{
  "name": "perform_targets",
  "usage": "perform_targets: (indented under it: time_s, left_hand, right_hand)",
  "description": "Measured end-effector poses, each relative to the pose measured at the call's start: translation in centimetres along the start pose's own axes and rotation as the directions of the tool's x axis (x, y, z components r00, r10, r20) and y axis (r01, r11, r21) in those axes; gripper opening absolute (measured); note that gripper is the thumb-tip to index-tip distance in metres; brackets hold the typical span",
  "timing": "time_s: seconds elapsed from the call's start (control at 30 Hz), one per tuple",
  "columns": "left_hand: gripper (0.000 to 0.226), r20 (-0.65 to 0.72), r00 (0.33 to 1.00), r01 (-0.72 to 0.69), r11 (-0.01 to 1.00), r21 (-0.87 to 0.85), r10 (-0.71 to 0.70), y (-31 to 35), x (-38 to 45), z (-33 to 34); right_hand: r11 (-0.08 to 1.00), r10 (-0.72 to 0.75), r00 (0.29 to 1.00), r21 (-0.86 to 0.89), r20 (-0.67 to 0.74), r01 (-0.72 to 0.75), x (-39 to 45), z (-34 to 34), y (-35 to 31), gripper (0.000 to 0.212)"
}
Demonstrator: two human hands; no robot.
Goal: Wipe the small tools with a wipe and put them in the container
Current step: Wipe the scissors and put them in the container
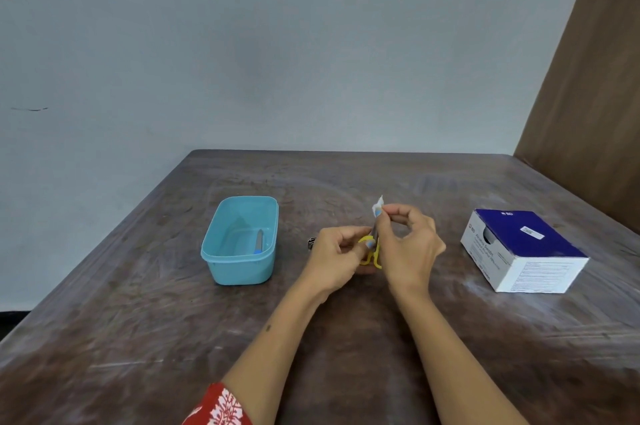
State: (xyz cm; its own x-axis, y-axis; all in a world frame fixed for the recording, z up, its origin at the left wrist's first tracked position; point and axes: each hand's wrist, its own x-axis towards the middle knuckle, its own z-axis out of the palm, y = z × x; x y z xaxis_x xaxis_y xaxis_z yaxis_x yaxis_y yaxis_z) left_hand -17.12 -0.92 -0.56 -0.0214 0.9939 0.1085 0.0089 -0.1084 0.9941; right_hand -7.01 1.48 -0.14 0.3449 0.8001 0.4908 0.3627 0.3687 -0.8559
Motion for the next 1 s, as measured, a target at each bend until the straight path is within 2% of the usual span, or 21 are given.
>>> perform_targets:
  time_s: [0.1,0.17,0.27,0.33,0.43,0.6,0.7,0.87,1.0]
  left_hand:
    - [0.021,-0.071,0.997,0.018,0.999,-0.047,-0.021,-0.1,0.2,0.0]
    - [0.02,-0.103,0.994,0.023,0.997,-0.067,-0.03,0.1,0.2,-0.2]
    - [0.02,-0.096,0.995,0.021,0.998,-0.051,-0.026,0.4,0.1,-0.5]
    - [0.021,-0.078,0.997,0.023,0.999,-0.029,-0.025,0.5,0.0,-0.6]
    - [0.022,-0.066,0.998,0.022,1.0,-0.015,-0.022,0.5,0.0,-0.4]
    - [0.023,-0.122,0.993,-0.011,1.0,-0.023,0.008,0.5,0.0,-0.5]
    - [0.024,-0.067,0.998,0.0,1.0,-0.013,-0.001,0.7,0.0,-0.7]
    - [0.024,0.015,0.999,0.038,0.999,0.024,-0.039,0.7,-0.2,-0.3]
    - [0.023,-0.022,0.999,0.027,0.999,0.021,-0.026,0.6,-0.1,-0.3]
  right_hand:
    - [0.992,0.059,0.997,0.105,0.049,-0.064,0.0,-0.1,-0.2,0.014]
    - [0.982,0.103,0.99,0.146,0.098,-0.117,0.0,0.1,0.0,0.01]
    - [0.96,0.157,0.969,0.199,0.189,-0.194,0.2,0.1,-0.1,0.004]
    - [0.945,0.178,0.964,0.238,0.2,-0.224,0.3,0.0,-0.1,0.012]
    - [0.911,0.21,0.956,0.314,0.206,-0.268,0.5,-0.2,-0.1,0.011]
    - [0.889,0.204,0.934,0.344,0.293,-0.303,0.4,-0.1,-0.2,0.008]
    - [0.866,0.231,0.928,0.373,0.292,-0.332,0.6,-0.2,-0.3,0.006]
    - [0.754,0.338,0.916,0.52,0.215,-0.4,1.2,-0.5,-0.6,0.006]
    - [0.768,0.328,0.91,0.49,0.252,-0.412,1.2,-0.4,-0.4,0.005]
